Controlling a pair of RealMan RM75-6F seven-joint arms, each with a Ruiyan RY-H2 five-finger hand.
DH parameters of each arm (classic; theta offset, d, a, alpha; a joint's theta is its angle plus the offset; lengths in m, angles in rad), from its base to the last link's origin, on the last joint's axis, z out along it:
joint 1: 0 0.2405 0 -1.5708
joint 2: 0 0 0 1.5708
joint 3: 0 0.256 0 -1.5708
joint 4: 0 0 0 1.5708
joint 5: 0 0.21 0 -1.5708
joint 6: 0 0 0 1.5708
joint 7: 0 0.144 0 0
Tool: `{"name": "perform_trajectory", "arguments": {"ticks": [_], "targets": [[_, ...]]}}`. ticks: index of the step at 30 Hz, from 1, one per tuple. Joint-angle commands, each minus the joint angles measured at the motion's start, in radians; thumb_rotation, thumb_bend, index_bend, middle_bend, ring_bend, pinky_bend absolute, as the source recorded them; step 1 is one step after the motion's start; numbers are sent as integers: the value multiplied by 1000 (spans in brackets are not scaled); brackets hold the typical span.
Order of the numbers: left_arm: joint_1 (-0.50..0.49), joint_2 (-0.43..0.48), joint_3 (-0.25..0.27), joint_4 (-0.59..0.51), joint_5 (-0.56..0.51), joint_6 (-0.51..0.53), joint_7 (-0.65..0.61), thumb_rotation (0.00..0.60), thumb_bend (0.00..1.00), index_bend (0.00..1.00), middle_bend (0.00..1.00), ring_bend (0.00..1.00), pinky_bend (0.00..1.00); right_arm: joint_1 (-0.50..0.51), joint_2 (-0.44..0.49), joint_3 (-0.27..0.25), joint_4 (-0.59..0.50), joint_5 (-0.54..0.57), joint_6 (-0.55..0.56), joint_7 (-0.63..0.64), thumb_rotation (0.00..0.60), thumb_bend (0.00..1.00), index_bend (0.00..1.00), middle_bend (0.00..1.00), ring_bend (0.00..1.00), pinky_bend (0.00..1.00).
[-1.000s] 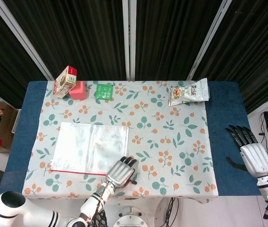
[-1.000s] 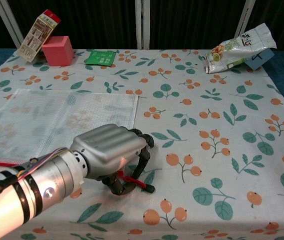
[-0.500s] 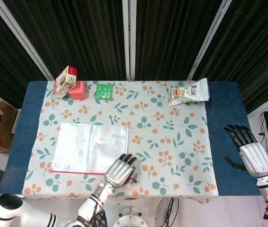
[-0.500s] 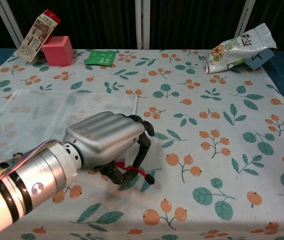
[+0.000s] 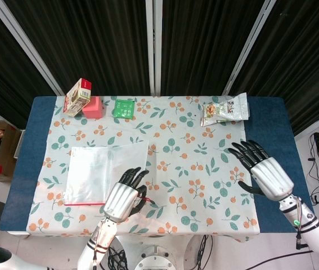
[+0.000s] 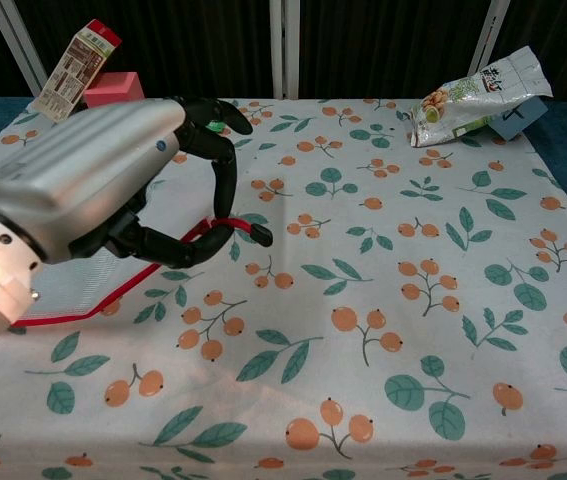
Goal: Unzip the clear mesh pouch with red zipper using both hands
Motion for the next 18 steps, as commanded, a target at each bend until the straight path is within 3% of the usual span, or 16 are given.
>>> {"name": "perform_trajectory", "arguments": {"ticks": [1, 8, 18], "targets": [[26, -8, -3, 2, 31, 26, 15, 600, 418, 696, 182, 102, 162, 97, -8, 43, -73, 2, -110, -53, 600, 152, 45, 45, 0, 0], [77, -35, -13, 16, 97, 76, 87, 600, 418, 706, 293, 179, 198, 282, -75, 123, -137, 108, -350, -147, 600, 153, 95, 56, 0, 0], [138, -63, -47, 33, 168, 126, 167, 600, 415, 751, 515, 424, 454, 487, -254, 197, -128, 337, -546, -388, 600, 153, 128, 65, 0, 0]]}}
